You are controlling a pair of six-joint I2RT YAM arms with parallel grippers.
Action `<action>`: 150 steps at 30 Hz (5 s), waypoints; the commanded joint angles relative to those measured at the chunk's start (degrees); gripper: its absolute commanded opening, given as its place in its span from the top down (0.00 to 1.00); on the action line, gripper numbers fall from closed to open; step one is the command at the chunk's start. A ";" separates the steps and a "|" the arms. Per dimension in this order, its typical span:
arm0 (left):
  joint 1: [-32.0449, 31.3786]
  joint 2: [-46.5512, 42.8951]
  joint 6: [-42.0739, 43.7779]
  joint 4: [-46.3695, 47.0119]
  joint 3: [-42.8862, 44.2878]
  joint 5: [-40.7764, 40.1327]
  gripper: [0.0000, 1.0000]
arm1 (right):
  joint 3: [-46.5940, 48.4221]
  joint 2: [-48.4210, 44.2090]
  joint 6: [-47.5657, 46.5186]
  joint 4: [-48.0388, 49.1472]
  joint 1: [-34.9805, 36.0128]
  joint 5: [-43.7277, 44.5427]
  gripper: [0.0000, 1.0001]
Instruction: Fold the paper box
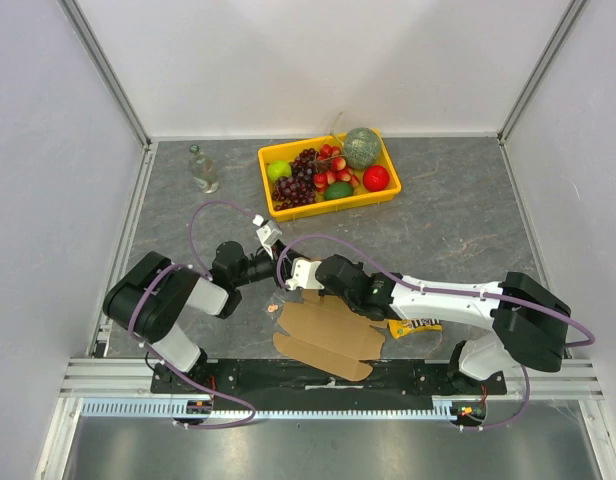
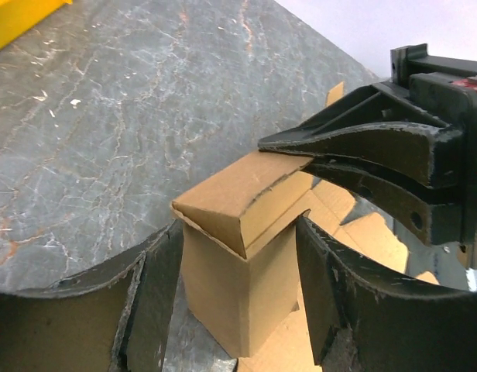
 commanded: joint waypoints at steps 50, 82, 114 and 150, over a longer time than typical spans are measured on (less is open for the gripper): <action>-11.67 -8.94 11.98 -8.33 -6.33 -27.04 0.72 | -0.47 -6.20 7.06 -0.68 7.18 1.55 0.97; -13.60 3.27 17.96 10.30 1.41 -46.47 0.63 | -9.43 1.44 -10.52 37.99 6.12 23.08 1.00; -13.51 1.08 12.33 19.36 -8.53 -44.27 0.40 | -12.95 8.03 -14.56 40.63 7.00 26.86 1.00; 0.36 0.62 -0.67 18.21 -5.82 -36.75 0.43 | -14.18 6.63 -12.81 43.27 8.14 26.43 1.00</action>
